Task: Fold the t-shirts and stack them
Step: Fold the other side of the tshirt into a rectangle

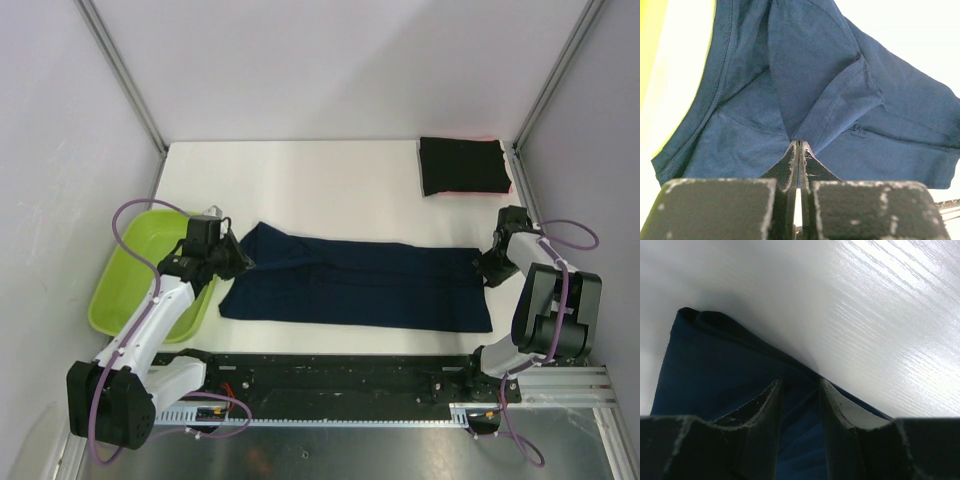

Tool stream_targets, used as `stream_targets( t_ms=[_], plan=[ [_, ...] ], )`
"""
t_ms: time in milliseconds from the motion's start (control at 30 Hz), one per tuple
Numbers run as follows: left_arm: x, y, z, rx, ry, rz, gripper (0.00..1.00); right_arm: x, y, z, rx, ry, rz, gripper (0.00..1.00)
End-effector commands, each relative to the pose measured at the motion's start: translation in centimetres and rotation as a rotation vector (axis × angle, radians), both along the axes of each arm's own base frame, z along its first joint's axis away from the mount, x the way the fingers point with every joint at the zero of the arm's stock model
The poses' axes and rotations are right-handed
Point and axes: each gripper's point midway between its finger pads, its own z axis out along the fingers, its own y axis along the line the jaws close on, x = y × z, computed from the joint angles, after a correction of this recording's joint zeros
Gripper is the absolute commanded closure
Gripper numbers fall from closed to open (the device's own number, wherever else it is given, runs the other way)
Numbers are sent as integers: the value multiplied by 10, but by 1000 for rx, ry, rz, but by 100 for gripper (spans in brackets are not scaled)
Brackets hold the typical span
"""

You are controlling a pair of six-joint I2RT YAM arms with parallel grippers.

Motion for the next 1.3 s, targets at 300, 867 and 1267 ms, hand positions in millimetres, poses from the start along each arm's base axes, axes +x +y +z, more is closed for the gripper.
stream_targets(
  t_ms=[300, 867, 1267],
  plan=[
    [6, 0, 8, -14, -42, 8, 100, 3, -6, -7, -2, -17, -25, 73],
    [9, 6, 28, -12, -106, 33, 100, 6, -27, 25, -103, -42, -17, 100],
    [6, 18, 34, 7, -124, 97, 100, 1, -30, 45, -149, -57, -7, 100]
  ],
)
